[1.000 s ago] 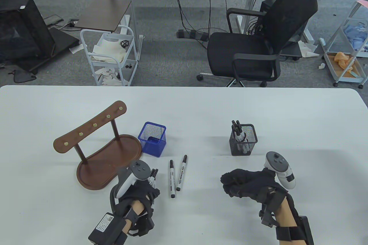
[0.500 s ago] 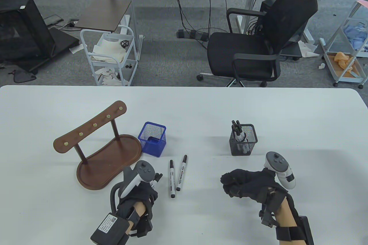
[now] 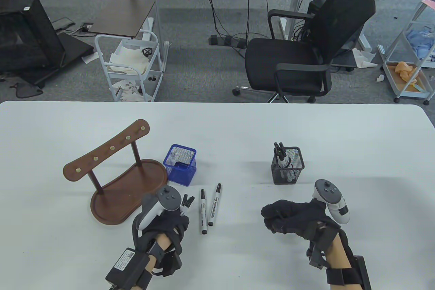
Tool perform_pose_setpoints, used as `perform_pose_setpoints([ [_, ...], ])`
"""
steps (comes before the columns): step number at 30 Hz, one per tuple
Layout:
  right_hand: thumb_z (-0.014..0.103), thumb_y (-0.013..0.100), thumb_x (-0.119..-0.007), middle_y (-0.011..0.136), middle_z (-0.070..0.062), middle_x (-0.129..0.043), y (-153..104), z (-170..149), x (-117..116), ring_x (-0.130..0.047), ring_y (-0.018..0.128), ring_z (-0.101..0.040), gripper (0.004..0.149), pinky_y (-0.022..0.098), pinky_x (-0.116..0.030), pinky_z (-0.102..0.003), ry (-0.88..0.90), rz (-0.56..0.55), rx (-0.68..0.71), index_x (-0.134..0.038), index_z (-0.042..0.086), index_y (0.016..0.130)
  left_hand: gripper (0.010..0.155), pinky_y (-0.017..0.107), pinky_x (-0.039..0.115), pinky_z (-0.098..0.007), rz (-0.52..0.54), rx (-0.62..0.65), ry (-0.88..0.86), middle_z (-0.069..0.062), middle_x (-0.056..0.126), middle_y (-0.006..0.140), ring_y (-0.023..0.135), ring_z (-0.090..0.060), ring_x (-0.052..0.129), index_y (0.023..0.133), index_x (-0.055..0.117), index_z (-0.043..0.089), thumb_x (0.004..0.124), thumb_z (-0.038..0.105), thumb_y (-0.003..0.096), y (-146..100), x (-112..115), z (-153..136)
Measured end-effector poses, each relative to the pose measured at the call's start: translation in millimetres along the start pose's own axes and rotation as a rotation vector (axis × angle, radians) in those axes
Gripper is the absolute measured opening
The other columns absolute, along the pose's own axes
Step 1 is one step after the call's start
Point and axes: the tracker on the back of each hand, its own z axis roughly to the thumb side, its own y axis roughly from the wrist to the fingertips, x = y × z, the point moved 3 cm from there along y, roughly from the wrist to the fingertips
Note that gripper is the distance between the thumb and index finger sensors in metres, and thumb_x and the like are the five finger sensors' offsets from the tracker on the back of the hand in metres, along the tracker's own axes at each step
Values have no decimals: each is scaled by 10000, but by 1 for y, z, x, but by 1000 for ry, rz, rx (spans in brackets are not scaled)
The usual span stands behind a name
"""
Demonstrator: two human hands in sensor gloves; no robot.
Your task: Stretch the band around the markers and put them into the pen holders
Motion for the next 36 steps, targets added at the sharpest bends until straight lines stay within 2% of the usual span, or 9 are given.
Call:
perform_pose_setpoints([
  [4,358,459,-954,880,-82,-940,0,0,0,-894,746,-375,523,625,-669,-622,-1,1,0,-793,260,947,495,582,787,-618,-7,28,-80,-239,668,971,792,-438,863,991,517,2,654,308,626,1,-1,8],
  [8,358,460,-954,878,-83,-941,0,0,0,-893,747,-375,525,626,-669,-622,0,2,-1,-791,258,950,495,585,815,-599,-6,43,-112,-291,650,1010,809,-446,875,990,510,5,652,309,626,4,-3,16],
  [13,356,460,-954,879,-81,-941,0,0,0,-895,745,-375,524,625,-670,-622,1,3,0,-793,257,948,495,565,857,-566,10,42,-147,-285,679,1001,790,-422,912,986,512,12,657,314,622,9,-5,24],
  [23,356,460,-954,878,-82,-942,-1,0,0,-896,745,-373,522,624,-671,-622,4,3,1,-794,259,947,456,481,946,-510,52,23,-215,-225,824,914,691,-353,1025,958,570,48,701,309,608,18,-8,27],
  [27,354,461,-954,877,-82,-942,-1,0,0,-896,744,-375,521,624,-671,-622,3,3,-1,-794,259,947,507,452,956,-508,85,21,-257,-211,875,895,634,-324,1061,1003,521,34,716,268,598,20,-8,27],
  [32,352,462,-952,877,-82,-942,-1,0,0,-897,744,-373,517,624,-672,-621,4,3,-1,-796,258,946,554,392,947,-444,76,11,-286,-91,883,788,496,-185,1039,1021,462,33,719,279,597,24,-3,25],
  [36,352,461,-953,877,-83,-944,-1,0,0,-897,743,-374,520,623,-672,-621,4,3,0,-795,257,947,589,343,949,-420,114,-26,-262,-60,906,725,425,-154,1039,1007,502,58,808,334,587,27,-1,23],
])
